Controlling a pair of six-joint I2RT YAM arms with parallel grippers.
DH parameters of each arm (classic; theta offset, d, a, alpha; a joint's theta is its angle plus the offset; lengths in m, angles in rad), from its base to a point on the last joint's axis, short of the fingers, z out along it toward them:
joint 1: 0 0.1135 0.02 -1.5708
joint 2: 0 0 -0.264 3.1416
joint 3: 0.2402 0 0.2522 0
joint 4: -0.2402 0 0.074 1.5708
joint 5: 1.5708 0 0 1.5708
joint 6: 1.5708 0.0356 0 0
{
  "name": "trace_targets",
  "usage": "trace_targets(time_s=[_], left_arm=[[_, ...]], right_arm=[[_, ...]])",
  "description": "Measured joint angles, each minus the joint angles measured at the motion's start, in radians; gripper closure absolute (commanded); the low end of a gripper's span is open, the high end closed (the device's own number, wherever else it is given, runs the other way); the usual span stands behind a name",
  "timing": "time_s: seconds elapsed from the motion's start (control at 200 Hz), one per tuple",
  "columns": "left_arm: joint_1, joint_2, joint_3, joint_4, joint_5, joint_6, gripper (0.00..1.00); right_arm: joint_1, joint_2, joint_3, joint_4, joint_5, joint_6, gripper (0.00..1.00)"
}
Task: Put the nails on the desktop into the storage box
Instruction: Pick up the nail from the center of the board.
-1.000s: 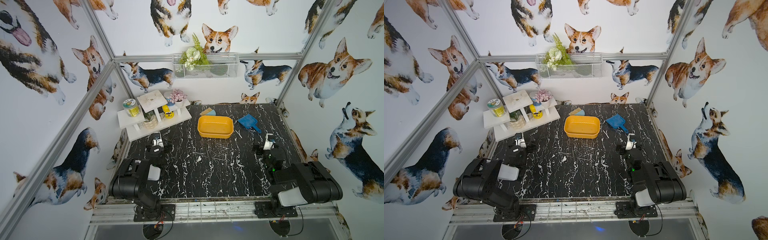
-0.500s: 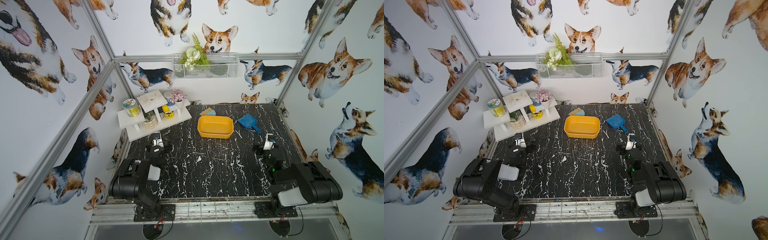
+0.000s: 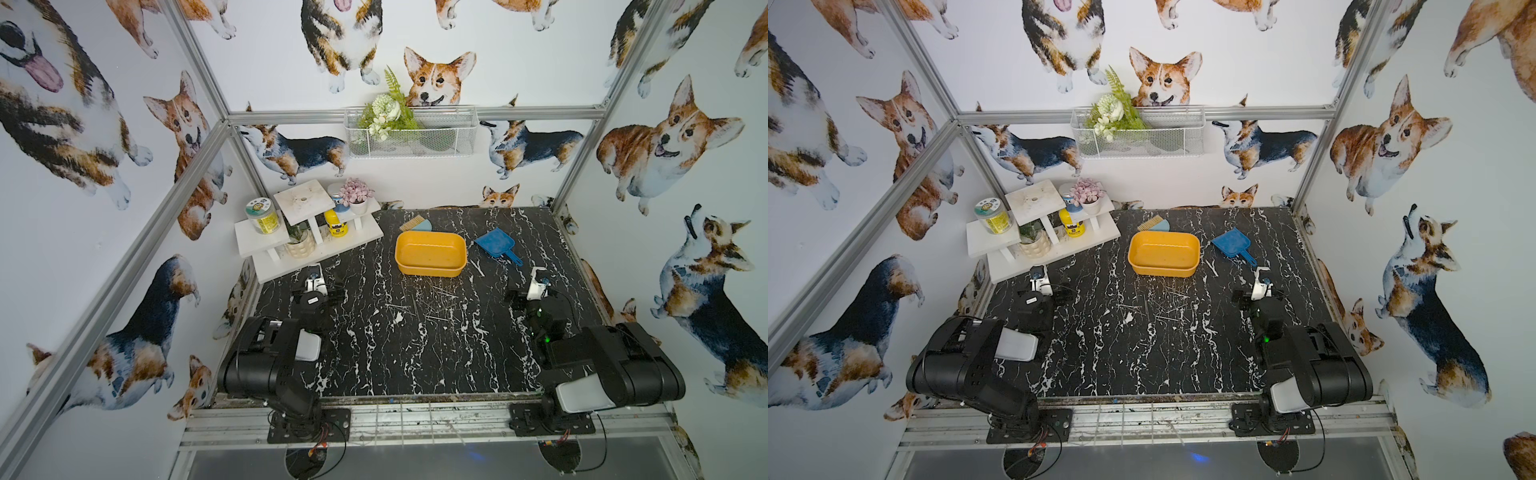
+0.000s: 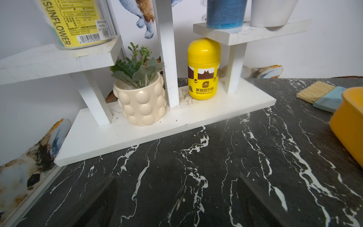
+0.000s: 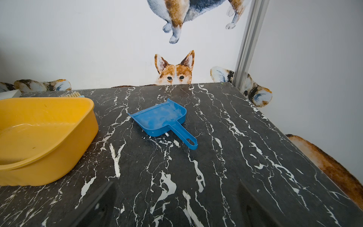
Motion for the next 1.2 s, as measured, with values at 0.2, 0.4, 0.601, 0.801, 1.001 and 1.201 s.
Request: trace_targets(time_s=[0.2,0.4,0.601,0.801,1.001,1.201], left_arm=[[0.01,-0.046,-0.003,-0.033,0.024,-0.004,0.0],[0.009,-0.285,0.208,-0.438,-0.014,-0.082,0.0],[-0.001,-0.538,0.35,-0.837,-0.031,-0.277,0.0],[-0.006,-0.766,0.384,-1.103,0.04,-0.502,0.0],[-0.156,-0.891,0.372,-1.277,0.1,-0.623,0.0],[-0.51,-0.762,0.419,-1.436,-0.016,-0.703,0.0]], right_arm=[[-0.005,-0.053,0.003,-0.042,0.024,0.002,0.0],[-0.004,-0.388,0.136,-0.369,0.098,0.127,0.0],[-0.003,-0.567,0.258,-0.698,0.01,0.262,0.0],[-0.01,-0.652,0.34,-0.958,-0.093,0.473,0.11],[0.029,-0.544,0.459,-1.158,-0.309,0.553,0.27],[0.255,-0.417,0.57,-1.316,-0.344,0.49,0.33]])
